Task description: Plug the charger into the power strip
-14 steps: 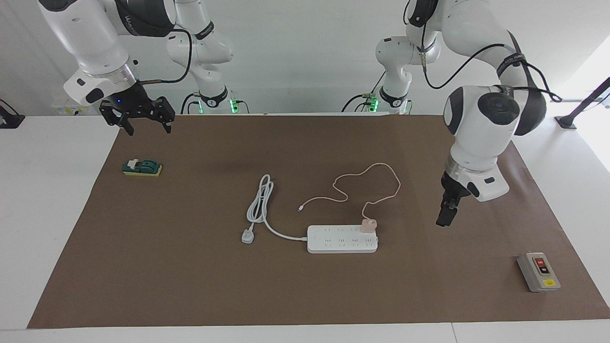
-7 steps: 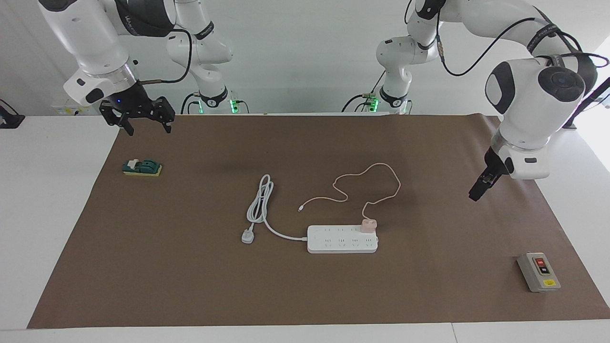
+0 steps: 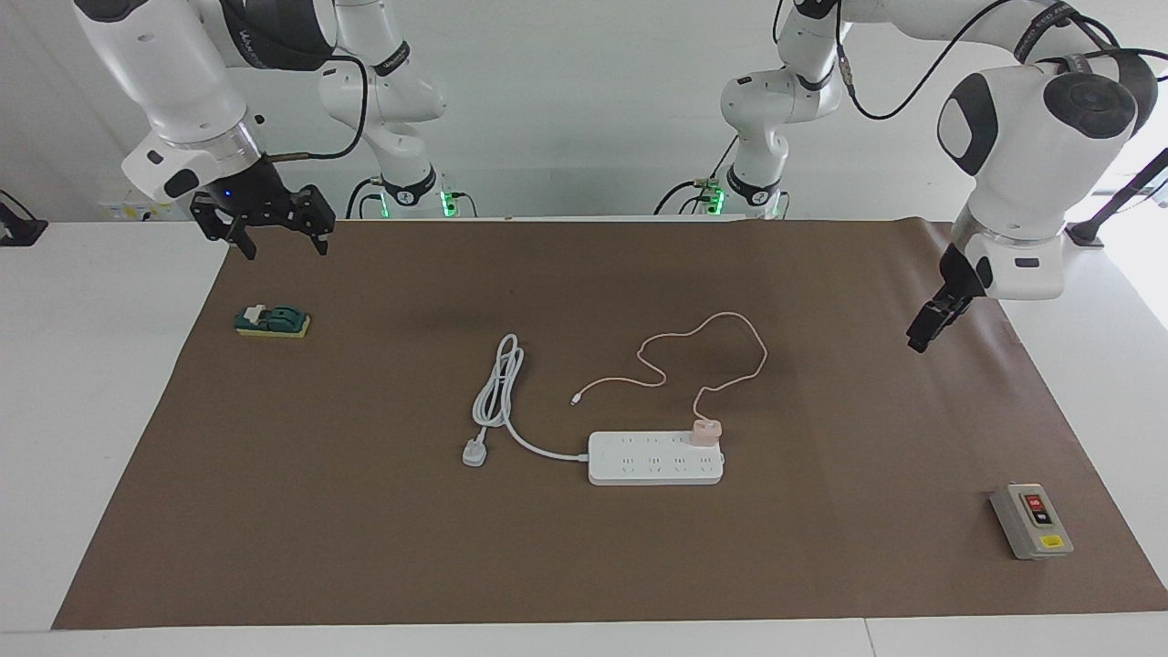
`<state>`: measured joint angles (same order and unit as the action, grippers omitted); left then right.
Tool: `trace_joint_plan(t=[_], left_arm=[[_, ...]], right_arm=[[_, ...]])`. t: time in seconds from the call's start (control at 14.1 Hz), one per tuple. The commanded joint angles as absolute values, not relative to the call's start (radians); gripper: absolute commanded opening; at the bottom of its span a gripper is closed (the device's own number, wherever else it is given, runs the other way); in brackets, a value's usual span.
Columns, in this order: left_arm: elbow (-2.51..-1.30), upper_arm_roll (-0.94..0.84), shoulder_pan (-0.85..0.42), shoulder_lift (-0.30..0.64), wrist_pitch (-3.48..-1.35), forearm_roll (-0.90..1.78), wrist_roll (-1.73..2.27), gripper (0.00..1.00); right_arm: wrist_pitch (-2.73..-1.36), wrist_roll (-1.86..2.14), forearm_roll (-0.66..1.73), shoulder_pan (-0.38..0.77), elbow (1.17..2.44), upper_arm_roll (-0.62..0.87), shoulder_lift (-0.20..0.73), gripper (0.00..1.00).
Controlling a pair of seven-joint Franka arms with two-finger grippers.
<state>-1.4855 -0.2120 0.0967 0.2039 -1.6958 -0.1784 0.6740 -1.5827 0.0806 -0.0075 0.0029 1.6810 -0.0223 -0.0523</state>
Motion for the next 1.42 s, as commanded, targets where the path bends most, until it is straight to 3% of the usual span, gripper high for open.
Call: trace_joint_plan(t=[0.0,0.35,0.5,0.57,0.78,1.35], left_arm=[[-1.564,-0.204,0.072,0.137,-1.718,-0.199,0.602,1.0],[-1.68,-0.196,0.046,0.025,-1.793,-0.203,0.404,1.0],[-1.713,-0.099,-0.065,-0.014,-1.757,-0.193,0.353,1.0],[-1.707,-0.047,-0.118,-0.012,-1.72,-0.169,0.35,1.0],[-1.657,-0.043,-0.107,0.018,-1.658,-0.075,0.241,1.0],[-1.666,-0.04,-0.107,-0.021,-1.568,-0.028,0.083,1.0]], right_arm=[[-1.569,0.066,0.006,-0.012,1.684,-0.009,-0.064,1.0],[-1.557,0.066,0.006,-0.012,1.686,-0.011,-0.064,1.0],[-1.551,0.066,0.006,-0.015,1.686,-0.014,-0.064,1.0],[-1.551,0.066,0.008,-0.015,1.686,-0.014,-0.064,1.0],[-1.549,0.066,0.006,-0.014,1.686,-0.014,-0.064,1.0],[-1.548,0.067,0.006,-0.014,1.686,-0.014,-0.066,1.0]])
